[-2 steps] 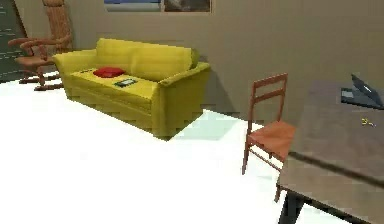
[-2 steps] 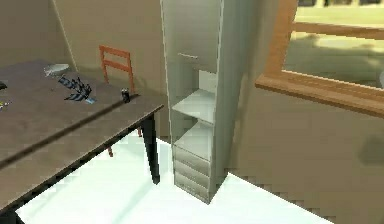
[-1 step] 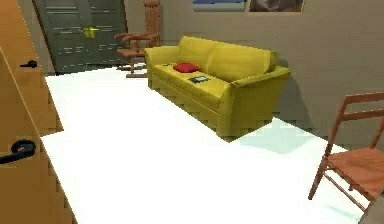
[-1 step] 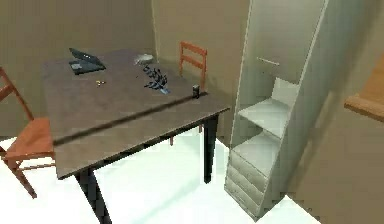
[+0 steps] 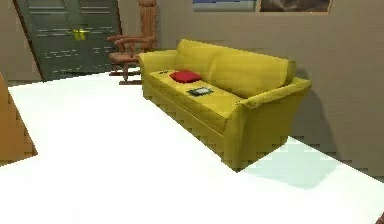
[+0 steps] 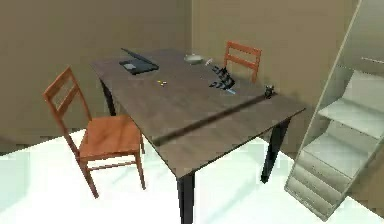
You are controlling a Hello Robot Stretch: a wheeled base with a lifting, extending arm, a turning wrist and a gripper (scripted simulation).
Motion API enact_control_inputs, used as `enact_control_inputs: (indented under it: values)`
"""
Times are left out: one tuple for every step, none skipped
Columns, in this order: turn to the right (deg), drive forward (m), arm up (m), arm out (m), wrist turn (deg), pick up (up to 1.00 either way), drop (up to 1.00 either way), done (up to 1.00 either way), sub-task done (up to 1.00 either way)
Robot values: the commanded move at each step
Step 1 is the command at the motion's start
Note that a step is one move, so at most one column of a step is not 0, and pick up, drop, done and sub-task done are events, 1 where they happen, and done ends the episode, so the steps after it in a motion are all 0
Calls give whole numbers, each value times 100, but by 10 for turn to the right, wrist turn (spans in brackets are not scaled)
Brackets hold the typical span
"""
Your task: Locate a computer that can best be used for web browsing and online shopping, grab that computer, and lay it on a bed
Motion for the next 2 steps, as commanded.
enact_control_inputs:
  values:
    - [420,0,0,0,0,0,0,0,0]
    - [0,20,0,0,0,0,0,0,0]
